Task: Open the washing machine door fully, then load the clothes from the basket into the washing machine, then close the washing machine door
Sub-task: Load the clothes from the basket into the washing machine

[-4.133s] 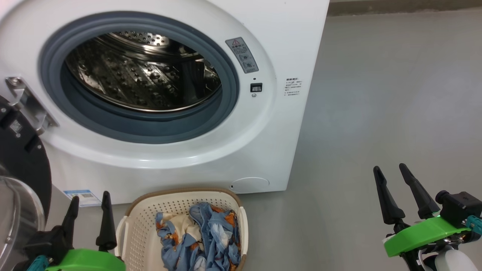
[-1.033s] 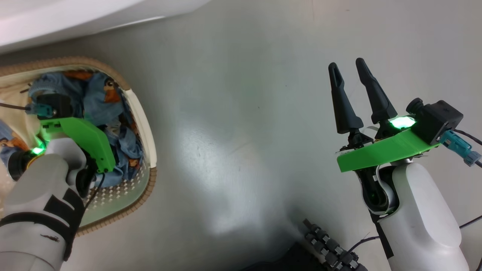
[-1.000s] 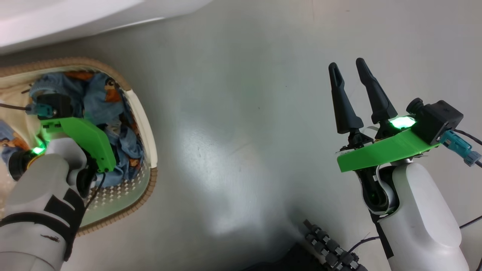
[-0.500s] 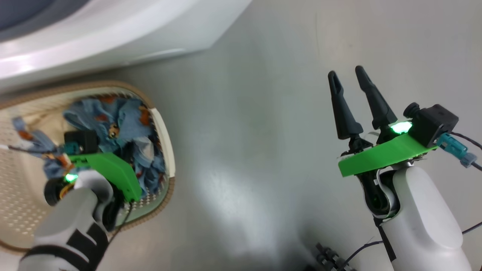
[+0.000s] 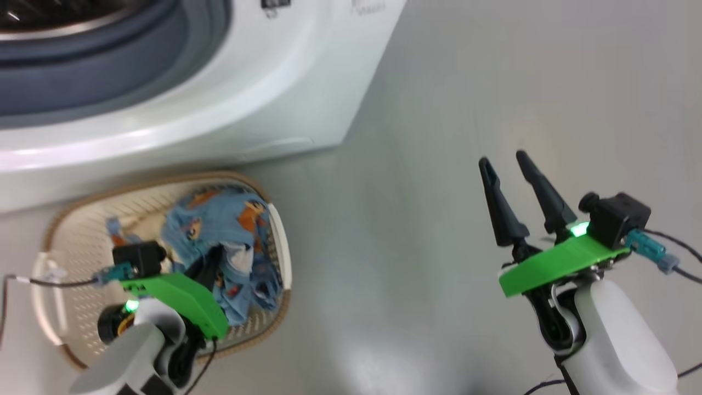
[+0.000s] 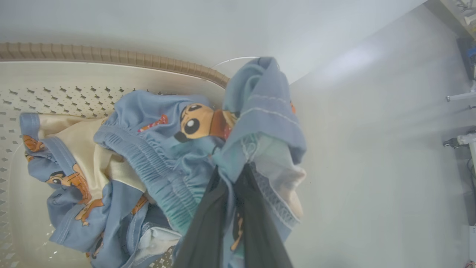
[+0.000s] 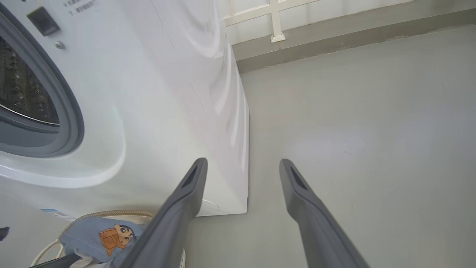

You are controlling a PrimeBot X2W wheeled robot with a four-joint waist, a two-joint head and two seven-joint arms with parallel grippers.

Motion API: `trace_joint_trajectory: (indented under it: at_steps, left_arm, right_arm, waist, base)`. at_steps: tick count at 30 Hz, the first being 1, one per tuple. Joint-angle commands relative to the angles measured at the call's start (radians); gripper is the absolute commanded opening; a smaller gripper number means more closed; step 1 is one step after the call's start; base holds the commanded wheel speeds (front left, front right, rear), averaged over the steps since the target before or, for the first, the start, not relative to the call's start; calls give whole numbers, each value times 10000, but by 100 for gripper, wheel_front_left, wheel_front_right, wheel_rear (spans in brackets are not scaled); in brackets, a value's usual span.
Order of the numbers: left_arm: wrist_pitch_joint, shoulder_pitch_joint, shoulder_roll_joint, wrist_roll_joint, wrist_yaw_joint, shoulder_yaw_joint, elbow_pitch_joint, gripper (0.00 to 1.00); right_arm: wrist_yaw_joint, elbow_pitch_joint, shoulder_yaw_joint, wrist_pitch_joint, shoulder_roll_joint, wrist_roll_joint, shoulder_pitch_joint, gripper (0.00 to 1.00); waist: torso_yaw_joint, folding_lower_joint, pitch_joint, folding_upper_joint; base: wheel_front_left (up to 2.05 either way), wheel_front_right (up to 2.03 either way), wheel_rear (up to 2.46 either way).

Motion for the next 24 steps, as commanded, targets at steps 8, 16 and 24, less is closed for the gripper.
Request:
trace_joint_trajectory:
  at_steps: [8,16,24]
  left_arm:
    - [-146,1136,282,729,-15,1727,-1573,0]
    - [-147,2513,-51,2607,81,3969,-3372,0]
    - [-148,3526,-240,4798,608,5345,-5276,0]
  right_arm:
    - [85,34,248,-76,-346,116,939,100]
    - [85,176,286,-76,-456,206,1595,100]
    - [85,192,318,-76,-609,295,1923,100]
  waist:
    - [1054,0,-2294,0]
    - [1357,0,-3243,0]
    - [1422,0,-3730,0]
  base:
    - [0,0,0]
    - [0,0,0]
    - [0,0,0]
